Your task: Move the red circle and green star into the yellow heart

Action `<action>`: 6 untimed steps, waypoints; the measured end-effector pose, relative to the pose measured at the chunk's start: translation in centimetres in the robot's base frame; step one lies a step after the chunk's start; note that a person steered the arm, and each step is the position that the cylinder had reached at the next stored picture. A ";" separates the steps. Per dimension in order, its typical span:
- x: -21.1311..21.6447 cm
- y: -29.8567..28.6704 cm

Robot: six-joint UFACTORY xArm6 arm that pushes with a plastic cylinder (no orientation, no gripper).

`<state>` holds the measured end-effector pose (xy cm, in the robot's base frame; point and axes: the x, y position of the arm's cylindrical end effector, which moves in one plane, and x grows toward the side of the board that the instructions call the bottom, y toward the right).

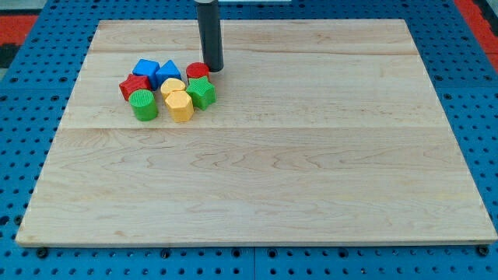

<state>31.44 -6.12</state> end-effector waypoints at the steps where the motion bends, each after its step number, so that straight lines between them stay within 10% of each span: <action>1: 0.0 0.2; 6: 3.1 -0.4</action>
<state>34.58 -6.55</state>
